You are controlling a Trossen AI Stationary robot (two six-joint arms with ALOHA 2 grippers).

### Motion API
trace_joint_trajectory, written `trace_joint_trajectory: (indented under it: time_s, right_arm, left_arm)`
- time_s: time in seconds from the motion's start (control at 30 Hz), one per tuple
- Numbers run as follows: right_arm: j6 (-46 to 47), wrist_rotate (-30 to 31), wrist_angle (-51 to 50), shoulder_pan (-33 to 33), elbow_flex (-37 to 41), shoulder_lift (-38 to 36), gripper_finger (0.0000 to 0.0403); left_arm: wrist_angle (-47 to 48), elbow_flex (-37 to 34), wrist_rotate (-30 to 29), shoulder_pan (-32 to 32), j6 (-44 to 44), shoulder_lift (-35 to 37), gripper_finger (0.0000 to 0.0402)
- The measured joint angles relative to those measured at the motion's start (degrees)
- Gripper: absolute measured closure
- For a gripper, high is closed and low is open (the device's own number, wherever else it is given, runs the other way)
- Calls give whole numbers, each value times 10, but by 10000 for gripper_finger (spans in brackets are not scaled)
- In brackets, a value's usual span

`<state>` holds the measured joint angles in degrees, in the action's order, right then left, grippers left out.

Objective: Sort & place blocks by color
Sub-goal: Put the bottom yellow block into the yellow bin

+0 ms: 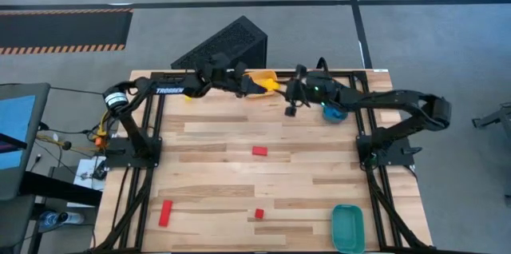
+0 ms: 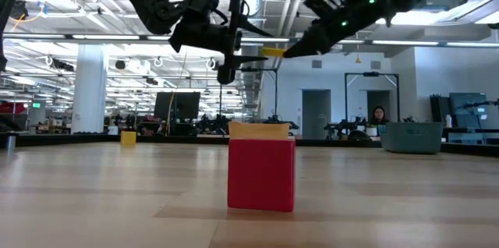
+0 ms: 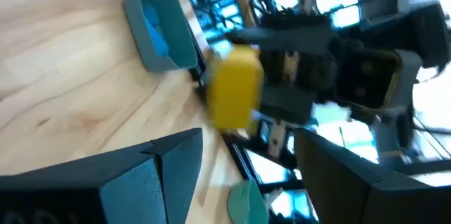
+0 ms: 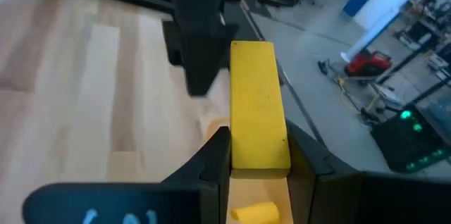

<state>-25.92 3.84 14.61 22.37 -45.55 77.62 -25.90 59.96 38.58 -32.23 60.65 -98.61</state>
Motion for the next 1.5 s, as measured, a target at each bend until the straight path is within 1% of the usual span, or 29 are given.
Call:
trace_joint_trajectory:
  time_s: [0.07,0.1,0.2,0.37,0.5,0.6,0.73,0.97,1.03,1.1,1.17,1.2,1.27,1.4,1.5]
  right_arm:
    - [-3,-2,-9,12,-24,23,307]
    - [-6,-6,-9,16,-39,34,307]
    - [-19,-12,-8,22,-74,63,307]
    - [-27,-45,-44,26,-125,105,307]
    - [-27,-51,-58,25,-150,125,307]
    - [-27,-51,-58,27,-163,129,307]
    - [-26,-51,-58,33,-168,129,307]
    - [-26,-54,-64,40,-169,129,307]
    - [-26,-54,-66,40,-170,128,307]
    - [-25,-54,-65,39,-170,128,307]
    - [-24,-54,-66,39,-169,128,307]
    - [-24,-54,-66,39,-170,128,307]
    - [-20,-54,-69,39,-170,128,307]
    - [-6,-54,-76,39,-168,129,307]
    - [0,-54,-72,39,-169,128,307]
  left_arm:
    - [0,0,30,-18,-3,0,191]
    - [0,0,36,-26,-8,0,191]
    - [-4,0,41,-48,-15,0,191]
    - [-6,0,43,-79,-41,0,191]
    - [-6,0,67,-88,-59,0,198]
    - [-6,0,89,-88,-70,0,223]
    - [-5,0,108,-88,-77,0,275]
    - [-4,0,100,-100,-92,0,356]
    - [-4,0,97,-103,-92,0,373]
    - [-5,0,94,-105,-90,0,377]
    - [-5,0,91,-105,-89,0,371]
    - [-5,0,91,-105,-89,0,361]
    - [-5,0,85,-104,-89,0,328]
    - [-6,0,75,-106,-91,0,249]
    - [-6,0,74,-107,-88,0,209]
